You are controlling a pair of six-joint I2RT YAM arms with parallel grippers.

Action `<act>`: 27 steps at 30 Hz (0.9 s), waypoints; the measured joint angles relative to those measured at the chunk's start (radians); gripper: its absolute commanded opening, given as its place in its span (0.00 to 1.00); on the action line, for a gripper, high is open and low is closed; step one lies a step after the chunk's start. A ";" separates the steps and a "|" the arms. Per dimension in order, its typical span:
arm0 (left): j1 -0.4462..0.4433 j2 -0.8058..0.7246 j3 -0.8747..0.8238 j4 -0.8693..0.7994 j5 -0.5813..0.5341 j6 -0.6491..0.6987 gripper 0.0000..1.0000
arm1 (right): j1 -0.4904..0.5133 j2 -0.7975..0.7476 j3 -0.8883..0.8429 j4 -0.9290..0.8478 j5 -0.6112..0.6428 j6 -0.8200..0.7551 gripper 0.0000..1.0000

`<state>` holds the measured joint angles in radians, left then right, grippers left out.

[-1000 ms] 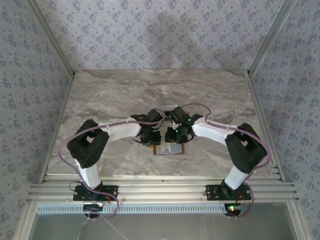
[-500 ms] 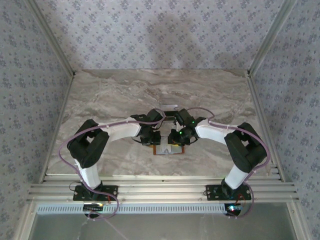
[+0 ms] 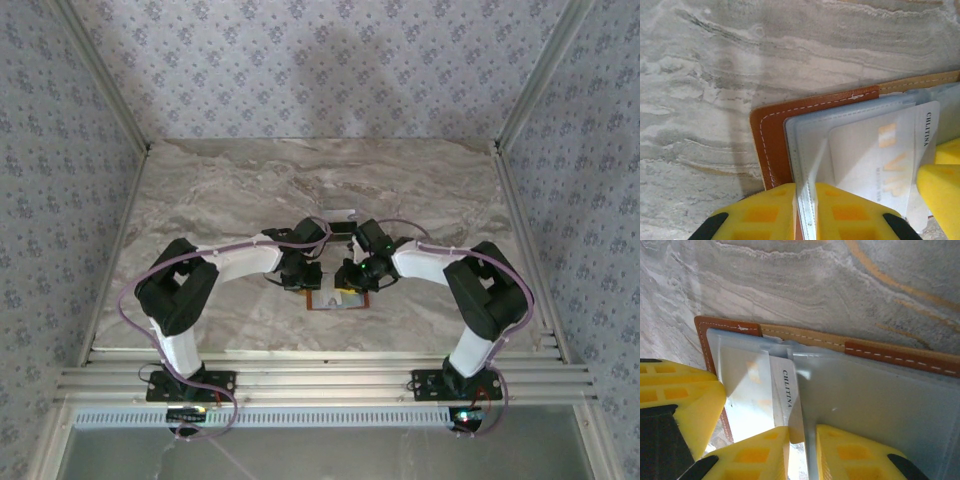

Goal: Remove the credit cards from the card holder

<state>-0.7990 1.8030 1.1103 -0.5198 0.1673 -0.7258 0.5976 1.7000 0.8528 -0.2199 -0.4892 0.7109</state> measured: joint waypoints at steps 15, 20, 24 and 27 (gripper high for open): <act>0.000 0.001 0.002 -0.005 -0.004 0.000 0.16 | -0.061 0.005 -0.117 0.234 -0.166 0.068 0.08; 0.000 0.001 0.002 -0.005 -0.005 0.000 0.16 | -0.068 0.005 -0.122 0.246 -0.175 0.068 0.06; 0.000 0.001 0.002 -0.005 -0.007 0.000 0.16 | -0.070 -0.012 -0.122 0.234 -0.169 0.059 0.06; 0.000 0.001 0.002 -0.005 -0.007 0.000 0.16 | -0.079 -0.034 -0.122 0.204 -0.154 0.040 0.06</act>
<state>-0.7990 1.8038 1.1118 -0.5247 0.1604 -0.7258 0.5186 1.6661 0.7303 -0.0154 -0.6434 0.7513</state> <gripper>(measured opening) 0.164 0.064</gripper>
